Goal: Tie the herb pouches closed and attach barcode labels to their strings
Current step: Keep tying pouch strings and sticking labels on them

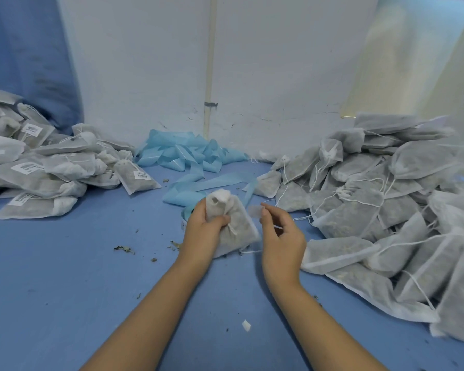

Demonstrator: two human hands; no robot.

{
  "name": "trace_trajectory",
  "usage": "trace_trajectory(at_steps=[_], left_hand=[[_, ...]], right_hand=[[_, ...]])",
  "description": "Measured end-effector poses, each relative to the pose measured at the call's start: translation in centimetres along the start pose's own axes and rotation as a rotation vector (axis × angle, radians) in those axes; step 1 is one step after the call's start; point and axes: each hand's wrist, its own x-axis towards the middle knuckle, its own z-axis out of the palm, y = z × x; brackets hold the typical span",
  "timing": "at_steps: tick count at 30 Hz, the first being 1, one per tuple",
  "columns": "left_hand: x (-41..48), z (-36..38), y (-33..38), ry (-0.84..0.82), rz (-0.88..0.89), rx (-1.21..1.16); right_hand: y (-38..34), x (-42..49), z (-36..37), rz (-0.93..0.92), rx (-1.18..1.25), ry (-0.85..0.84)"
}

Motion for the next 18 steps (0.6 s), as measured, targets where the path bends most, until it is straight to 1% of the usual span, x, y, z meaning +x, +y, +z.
trace_trajectory(at_steps=[4, 6, 9, 12, 18], left_hand=[[0.0, 0.8, 0.8, 0.014, -0.109, -0.19], [0.0, 1.0, 0.9, 0.027, -0.115, -0.22], [0.0, 1.2, 1.1, 0.051, -0.098, -0.219], [0.1, 1.0, 1.2, 0.085, -0.117, -0.231], [0.6, 0.5, 1.5, 0.141, -0.14, -0.289]], right_hand=[[-0.7, -0.6, 0.5, -0.272, -0.12, -0.03], [-0.8, -0.8, 0.5, -0.418, -0.177, -0.059], [-0.7, -1.1, 0.6, -0.576, -0.24, -0.119], [-0.6, -1.1, 0.6, -0.66, -0.282, -0.167], [-0.2, -1.2, 0.7, -0.722, -0.322, -0.201]])
